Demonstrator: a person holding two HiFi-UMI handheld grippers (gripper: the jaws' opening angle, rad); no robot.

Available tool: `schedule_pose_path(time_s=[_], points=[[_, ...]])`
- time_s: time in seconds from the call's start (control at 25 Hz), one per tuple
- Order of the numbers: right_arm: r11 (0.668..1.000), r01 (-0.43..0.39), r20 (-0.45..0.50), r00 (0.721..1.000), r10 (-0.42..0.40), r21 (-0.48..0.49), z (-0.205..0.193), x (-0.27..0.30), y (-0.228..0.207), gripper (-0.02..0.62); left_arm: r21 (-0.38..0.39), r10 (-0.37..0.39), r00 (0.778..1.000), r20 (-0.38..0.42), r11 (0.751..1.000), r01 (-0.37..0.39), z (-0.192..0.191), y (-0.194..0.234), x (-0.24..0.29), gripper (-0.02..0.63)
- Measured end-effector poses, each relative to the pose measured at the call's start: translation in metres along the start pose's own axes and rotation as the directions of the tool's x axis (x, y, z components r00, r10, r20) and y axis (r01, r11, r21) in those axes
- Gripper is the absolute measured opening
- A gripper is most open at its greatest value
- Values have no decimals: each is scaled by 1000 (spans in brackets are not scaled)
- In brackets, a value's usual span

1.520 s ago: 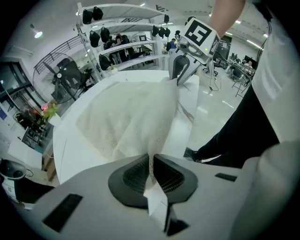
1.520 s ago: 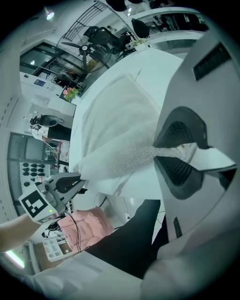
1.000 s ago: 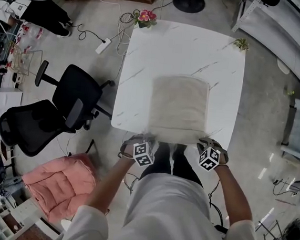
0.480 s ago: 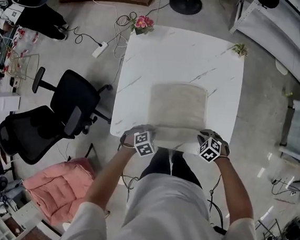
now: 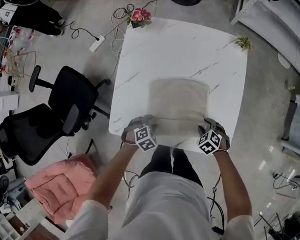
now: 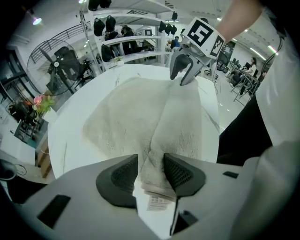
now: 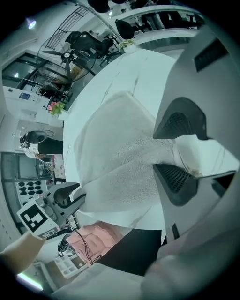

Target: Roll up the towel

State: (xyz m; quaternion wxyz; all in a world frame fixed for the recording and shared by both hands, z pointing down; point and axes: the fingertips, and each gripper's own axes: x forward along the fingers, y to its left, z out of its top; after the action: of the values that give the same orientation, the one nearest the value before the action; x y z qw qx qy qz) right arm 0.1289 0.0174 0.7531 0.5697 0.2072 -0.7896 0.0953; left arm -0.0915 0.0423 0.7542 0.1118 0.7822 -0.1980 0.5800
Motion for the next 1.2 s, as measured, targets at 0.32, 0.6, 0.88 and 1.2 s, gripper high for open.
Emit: schedule_pose_path(time_s=[0.32,0.6,0.88,1.2], points=[[998,55,100,994,-52,-21,12,-39,4,161,-2,106,987,120,994,-107,11,-2,-48,185],[998,12,179,984,0,-62,18,-60,39,153,37,60,988,139,997,-66,2,-48,-54,175],[988,-26,85,996,40,-150,-8,-29,63,155,17,88,993,84,996,-90,-16,-61,-23,181],[986,28,69,997,-17,-164,-13,-9,57,101,48,127,990,61,990,-130,-17,-51,-5,77]])
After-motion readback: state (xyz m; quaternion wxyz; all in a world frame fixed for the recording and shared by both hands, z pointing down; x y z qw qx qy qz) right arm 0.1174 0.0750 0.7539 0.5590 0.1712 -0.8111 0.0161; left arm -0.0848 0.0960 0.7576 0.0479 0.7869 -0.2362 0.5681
